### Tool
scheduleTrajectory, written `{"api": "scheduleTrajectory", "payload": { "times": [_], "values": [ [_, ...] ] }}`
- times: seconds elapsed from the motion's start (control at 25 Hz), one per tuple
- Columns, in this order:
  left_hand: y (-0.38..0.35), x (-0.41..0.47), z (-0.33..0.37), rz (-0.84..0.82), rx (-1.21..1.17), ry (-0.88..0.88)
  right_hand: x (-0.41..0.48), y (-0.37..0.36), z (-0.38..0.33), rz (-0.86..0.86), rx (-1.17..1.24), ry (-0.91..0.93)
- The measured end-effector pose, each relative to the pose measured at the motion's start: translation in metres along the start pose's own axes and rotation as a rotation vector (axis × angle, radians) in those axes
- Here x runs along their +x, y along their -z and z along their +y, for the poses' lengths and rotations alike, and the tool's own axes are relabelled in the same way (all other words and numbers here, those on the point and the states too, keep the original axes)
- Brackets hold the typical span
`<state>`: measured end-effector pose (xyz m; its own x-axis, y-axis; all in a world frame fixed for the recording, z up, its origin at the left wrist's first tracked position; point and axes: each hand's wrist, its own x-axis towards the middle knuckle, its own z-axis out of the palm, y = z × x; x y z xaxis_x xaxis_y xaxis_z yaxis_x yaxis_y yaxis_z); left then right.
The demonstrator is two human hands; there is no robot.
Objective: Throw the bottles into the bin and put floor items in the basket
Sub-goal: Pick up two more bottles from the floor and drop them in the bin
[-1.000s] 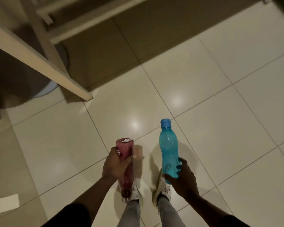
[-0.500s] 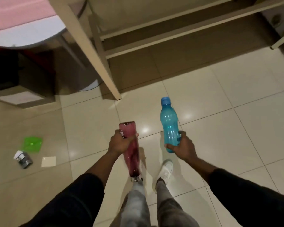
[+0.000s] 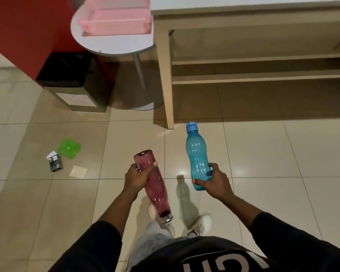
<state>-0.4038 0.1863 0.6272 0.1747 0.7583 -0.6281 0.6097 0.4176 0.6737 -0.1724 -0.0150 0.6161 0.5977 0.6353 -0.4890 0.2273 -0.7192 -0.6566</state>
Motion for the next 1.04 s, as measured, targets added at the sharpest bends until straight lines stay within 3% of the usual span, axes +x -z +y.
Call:
{"api": "scheduleTrajectory", "payload": {
  "times": [0.28,0.68,1.04],
  "values": [
    [0.086,0.029,0.000,0.017,-0.212,-0.001,0.011,-0.043,-0.084,-0.077,-0.058,0.091],
    [0.187,0.074,-0.036,-0.012,-0.622,0.231,0.032,-0.118,-0.183,-0.170,-0.084,0.178],
    [0.233,0.131,-0.009,0.120,-0.815,0.311,0.137,-0.153,-0.286,-0.306,-0.151,0.276]
  ]
}}
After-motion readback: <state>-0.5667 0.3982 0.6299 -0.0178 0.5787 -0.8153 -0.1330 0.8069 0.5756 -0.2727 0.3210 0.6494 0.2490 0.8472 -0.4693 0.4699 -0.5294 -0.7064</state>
